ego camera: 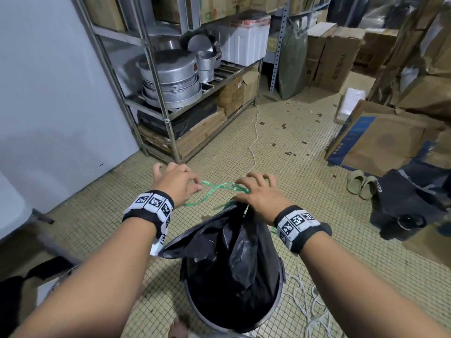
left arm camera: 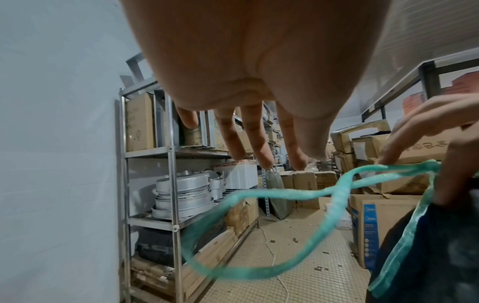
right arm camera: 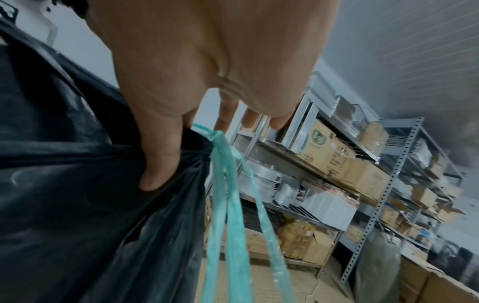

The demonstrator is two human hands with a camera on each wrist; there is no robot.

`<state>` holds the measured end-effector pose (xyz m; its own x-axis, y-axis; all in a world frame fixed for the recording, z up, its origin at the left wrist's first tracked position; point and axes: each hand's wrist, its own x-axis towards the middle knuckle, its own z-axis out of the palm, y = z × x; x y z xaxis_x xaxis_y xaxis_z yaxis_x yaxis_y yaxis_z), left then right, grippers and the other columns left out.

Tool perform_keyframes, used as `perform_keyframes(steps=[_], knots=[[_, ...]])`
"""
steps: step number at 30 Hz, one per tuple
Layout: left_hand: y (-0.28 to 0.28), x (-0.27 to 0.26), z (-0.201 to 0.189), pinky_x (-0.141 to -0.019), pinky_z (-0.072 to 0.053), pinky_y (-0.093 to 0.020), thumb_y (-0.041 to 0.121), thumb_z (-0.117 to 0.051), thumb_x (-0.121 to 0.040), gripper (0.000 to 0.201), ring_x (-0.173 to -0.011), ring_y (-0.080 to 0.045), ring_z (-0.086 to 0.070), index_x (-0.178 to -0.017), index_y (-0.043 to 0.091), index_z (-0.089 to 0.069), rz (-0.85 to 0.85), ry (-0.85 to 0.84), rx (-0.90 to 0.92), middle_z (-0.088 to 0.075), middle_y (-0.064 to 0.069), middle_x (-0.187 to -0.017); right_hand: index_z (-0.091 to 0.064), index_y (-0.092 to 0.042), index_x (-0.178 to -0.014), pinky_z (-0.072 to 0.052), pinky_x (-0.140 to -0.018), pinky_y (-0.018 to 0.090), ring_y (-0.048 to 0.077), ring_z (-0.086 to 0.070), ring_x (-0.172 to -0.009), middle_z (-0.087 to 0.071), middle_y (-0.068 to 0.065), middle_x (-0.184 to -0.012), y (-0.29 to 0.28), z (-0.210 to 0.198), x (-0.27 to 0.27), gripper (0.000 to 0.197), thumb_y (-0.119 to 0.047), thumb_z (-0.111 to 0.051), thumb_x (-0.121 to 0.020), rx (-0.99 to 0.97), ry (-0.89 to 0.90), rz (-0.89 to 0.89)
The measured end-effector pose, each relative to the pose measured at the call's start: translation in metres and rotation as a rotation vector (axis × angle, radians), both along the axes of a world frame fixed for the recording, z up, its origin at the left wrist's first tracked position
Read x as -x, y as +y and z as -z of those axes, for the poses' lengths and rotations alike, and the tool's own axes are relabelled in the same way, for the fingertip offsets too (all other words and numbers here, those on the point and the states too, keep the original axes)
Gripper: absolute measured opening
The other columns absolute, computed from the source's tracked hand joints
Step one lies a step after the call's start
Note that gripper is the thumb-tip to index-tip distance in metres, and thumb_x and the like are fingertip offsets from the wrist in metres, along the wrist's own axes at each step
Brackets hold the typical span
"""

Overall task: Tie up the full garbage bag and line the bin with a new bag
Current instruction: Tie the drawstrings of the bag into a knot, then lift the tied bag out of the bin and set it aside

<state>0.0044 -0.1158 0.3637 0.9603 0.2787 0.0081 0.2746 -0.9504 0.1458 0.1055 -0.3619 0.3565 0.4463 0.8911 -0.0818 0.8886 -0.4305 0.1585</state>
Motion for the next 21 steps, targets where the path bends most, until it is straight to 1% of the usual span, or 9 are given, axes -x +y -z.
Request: perform_keyframes(steps=[2, 4, 6, 9, 12, 15, 18, 19, 21], knots=[[0.0, 0.015, -0.002, -0.107, -0.019, -0.05, 0.062, -0.055, -0.09, 0.023, -0.111, -0.011, -0.041, -0.1, 0.045, -0.066, -0.023, 0.001, 0.036, -0.052, 0.021, -0.11, -0.057, -0.038, -0.132, -0.016, -0.114, 0.06, 0.031, -0.013, -0.147, -0.027, -0.002, -0.156, 0.002, 0.002, -0.005, 0.04, -0.033, -0.061, -0.092, 0.031, -0.006, -0.015], [0.0, 0.032, -0.003, -0.105, -0.035, -0.047, 0.064, -0.054, -0.09, 0.028, -0.102, -0.008, -0.045, -0.101, 0.041, -0.066, -0.036, 0.018, 0.111, -0.054, 0.018, -0.106, -0.062, -0.037, -0.127, -0.016, -0.114, 0.059, 0.031, -0.014, -0.147, -0.03, -0.001, -0.155, 0.004, 0.004, -0.01, 0.033, -0.038, -0.056, -0.095, 0.05, -0.024, -0.038], [-0.002, 0.049, -0.004, -0.09, -0.051, -0.042, 0.072, -0.05, -0.085, 0.042, -0.09, -0.006, -0.056, -0.097, 0.037, -0.068, -0.051, 0.032, 0.226, -0.063, 0.015, -0.102, -0.066, -0.035, -0.122, -0.018, -0.111, 0.057, 0.031, -0.018, -0.144, -0.034, -0.001, -0.15, 0.007, 0.005, -0.015, 0.029, -0.04, -0.051, -0.097, 0.064, -0.043, -0.059], [-0.012, 0.078, -0.001, -0.074, -0.056, -0.035, 0.096, -0.039, -0.066, 0.07, -0.077, -0.004, -0.064, -0.088, 0.037, -0.069, -0.149, 0.048, 0.346, -0.07, 0.014, -0.085, -0.068, -0.034, -0.116, -0.02, -0.109, 0.055, 0.029, -0.024, -0.14, -0.04, -0.002, -0.144, 0.013, 0.007, -0.022, 0.027, -0.043, -0.052, -0.096, 0.072, -0.06, -0.083], [-0.023, 0.101, 0.009, -0.065, -0.055, -0.032, 0.1, -0.045, -0.058, 0.073, -0.072, -0.004, -0.065, -0.081, 0.035, -0.068, -0.278, 0.079, 0.38, -0.07, 0.014, -0.076, -0.069, -0.038, -0.113, -0.022, -0.109, 0.054, 0.027, -0.025, -0.139, -0.041, -0.005, -0.143, 0.021, 0.007, -0.026, 0.027, -0.048, -0.057, -0.092, 0.084, -0.049, -0.093], [-0.032, 0.114, 0.018, -0.058, -0.042, -0.028, 0.093, -0.05, -0.061, 0.067, -0.07, -0.007, -0.06, -0.076, 0.029, -0.063, -0.386, 0.122, 0.35, -0.064, 0.012, -0.073, -0.07, -0.04, -0.113, -0.022, -0.111, 0.054, 0.025, -0.026, -0.139, -0.042, -0.005, -0.143, 0.024, 0.005, -0.025, 0.027, -0.051, -0.058, -0.091, 0.08, -0.01, -0.085], [-0.04, 0.121, 0.023, -0.056, -0.05, -0.03, 0.083, -0.062, -0.067, 0.064, -0.061, -0.013, -0.065, -0.082, 0.02, -0.065, -0.475, 0.198, 0.463, -0.071, 0.002, -0.069, -0.07, -0.038, -0.113, -0.021, -0.112, 0.055, 0.025, -0.027, -0.137, -0.043, -0.005, -0.141, 0.022, 0.004, -0.023, 0.025, -0.048, -0.057, -0.093, 0.075, -0.016, -0.062], [-0.041, 0.124, 0.025, -0.051, -0.051, -0.029, 0.073, -0.07, -0.071, 0.057, -0.054, -0.013, -0.065, -0.084, 0.017, -0.066, -0.499, 0.2, 0.543, -0.071, 0.001, -0.064, -0.07, -0.038, -0.112, -0.021, -0.111, 0.055, 0.025, -0.027, -0.137, -0.044, -0.005, -0.14, 0.021, 0.004, -0.023, 0.025, -0.047, -0.058, -0.093, 0.073, -0.012, -0.05], [-0.042, 0.129, 0.028, -0.043, -0.05, -0.024, 0.041, -0.082, -0.077, 0.034, -0.045, -0.013, -0.063, -0.089, 0.014, -0.066, -0.553, 0.178, 0.715, -0.067, 0.0, -0.052, -0.07, -0.038, -0.111, -0.023, -0.11, 0.055, 0.024, -0.028, -0.135, -0.045, -0.006, -0.139, 0.019, 0.003, -0.021, 0.023, -0.046, -0.06, -0.092, 0.069, -0.011, -0.034]])
